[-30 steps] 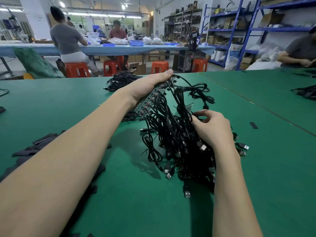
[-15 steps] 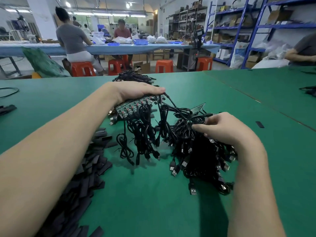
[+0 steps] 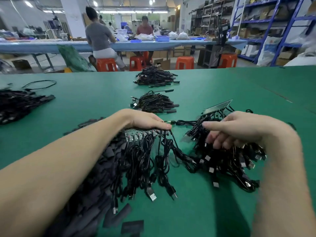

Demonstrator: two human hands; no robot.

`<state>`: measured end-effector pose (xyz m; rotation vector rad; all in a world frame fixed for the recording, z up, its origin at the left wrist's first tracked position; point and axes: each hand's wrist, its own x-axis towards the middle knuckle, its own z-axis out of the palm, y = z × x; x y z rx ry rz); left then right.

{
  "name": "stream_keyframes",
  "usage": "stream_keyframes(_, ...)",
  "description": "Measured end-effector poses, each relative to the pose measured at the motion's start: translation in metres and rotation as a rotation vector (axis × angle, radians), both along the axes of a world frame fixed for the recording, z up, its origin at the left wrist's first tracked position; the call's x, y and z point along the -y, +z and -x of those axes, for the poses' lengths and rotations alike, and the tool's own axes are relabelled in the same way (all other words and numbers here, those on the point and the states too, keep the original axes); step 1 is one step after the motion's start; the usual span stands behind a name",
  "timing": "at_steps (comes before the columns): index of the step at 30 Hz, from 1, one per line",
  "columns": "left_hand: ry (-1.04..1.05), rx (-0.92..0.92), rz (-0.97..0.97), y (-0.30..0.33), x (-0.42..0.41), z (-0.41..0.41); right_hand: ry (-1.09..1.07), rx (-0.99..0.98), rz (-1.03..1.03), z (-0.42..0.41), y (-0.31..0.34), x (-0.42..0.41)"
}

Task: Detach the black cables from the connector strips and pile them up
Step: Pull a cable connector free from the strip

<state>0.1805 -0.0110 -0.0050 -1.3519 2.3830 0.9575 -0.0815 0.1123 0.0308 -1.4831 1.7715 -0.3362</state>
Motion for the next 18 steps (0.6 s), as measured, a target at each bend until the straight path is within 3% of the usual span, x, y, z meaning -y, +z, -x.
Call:
stream_keyframes(11, 0.252, -0.099, 0.524, -0.038, 0.010, 0.021, -0.100, 0.177, 0.325, -0.056, -0.067, 0.052)
stream_keyframes(18, 0.487, -0.380, 0.835, -0.052, -0.009, 0.037, -0.186, 0.406, 0.311, -0.078, -0.085, 0.056)
